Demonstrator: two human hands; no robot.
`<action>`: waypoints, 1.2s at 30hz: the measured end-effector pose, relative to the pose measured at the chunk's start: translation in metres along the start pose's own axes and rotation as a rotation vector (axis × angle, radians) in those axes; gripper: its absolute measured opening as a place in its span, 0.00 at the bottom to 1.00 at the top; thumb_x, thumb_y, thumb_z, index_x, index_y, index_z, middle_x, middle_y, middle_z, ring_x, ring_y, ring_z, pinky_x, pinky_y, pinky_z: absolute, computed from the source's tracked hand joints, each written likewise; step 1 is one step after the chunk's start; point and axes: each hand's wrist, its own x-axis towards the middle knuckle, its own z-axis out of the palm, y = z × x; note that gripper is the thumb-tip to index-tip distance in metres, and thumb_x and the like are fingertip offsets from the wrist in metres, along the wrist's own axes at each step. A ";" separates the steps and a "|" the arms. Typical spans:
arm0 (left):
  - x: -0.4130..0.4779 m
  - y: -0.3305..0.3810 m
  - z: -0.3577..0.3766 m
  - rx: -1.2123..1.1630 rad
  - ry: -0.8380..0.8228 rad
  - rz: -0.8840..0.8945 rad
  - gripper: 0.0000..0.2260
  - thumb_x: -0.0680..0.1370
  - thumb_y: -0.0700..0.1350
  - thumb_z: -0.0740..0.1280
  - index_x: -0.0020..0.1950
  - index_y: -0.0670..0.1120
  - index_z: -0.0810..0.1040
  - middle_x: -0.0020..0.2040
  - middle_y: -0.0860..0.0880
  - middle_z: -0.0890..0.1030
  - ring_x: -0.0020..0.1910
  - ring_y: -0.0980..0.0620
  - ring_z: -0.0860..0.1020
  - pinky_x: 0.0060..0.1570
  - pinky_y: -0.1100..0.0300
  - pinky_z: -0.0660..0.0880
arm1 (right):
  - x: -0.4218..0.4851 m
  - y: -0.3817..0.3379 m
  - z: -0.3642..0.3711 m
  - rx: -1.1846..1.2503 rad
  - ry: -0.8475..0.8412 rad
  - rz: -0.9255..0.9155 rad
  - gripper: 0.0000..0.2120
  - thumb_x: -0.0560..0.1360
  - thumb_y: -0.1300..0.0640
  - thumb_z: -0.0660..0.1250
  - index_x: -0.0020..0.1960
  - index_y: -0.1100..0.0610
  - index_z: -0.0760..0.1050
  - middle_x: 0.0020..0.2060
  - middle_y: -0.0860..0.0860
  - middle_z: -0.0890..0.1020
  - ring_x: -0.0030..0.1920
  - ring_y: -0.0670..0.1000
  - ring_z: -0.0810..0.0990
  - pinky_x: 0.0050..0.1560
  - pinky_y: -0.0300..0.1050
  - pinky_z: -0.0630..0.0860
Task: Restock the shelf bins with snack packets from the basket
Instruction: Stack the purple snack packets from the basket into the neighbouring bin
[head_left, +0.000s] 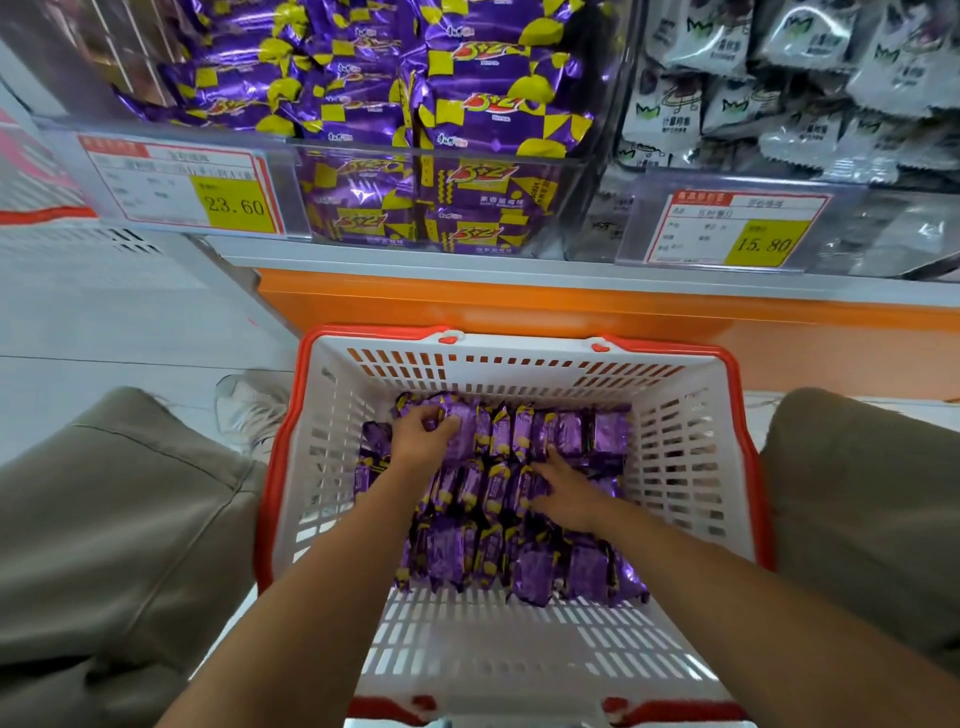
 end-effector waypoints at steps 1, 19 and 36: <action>0.001 -0.002 0.000 -0.003 0.005 -0.019 0.21 0.79 0.48 0.68 0.70 0.42 0.71 0.67 0.41 0.71 0.62 0.41 0.74 0.64 0.48 0.72 | 0.000 0.000 0.000 0.004 0.000 -0.003 0.34 0.80 0.50 0.63 0.79 0.54 0.50 0.78 0.50 0.38 0.78 0.59 0.46 0.76 0.53 0.55; -0.027 0.001 -0.006 -0.126 -0.255 -0.011 0.13 0.81 0.50 0.64 0.59 0.42 0.72 0.39 0.49 0.68 0.38 0.50 0.68 0.44 0.54 0.67 | -0.031 -0.029 -0.025 0.728 0.124 -0.124 0.26 0.81 0.50 0.62 0.76 0.55 0.60 0.73 0.52 0.66 0.69 0.55 0.70 0.65 0.50 0.71; -0.119 0.023 0.000 -0.214 -0.120 0.076 0.04 0.80 0.42 0.67 0.48 0.42 0.76 0.34 0.47 0.79 0.33 0.50 0.77 0.39 0.58 0.76 | -0.129 -0.057 -0.020 0.477 0.550 -0.484 0.20 0.69 0.69 0.74 0.58 0.68 0.74 0.44 0.51 0.74 0.48 0.50 0.76 0.46 0.33 0.71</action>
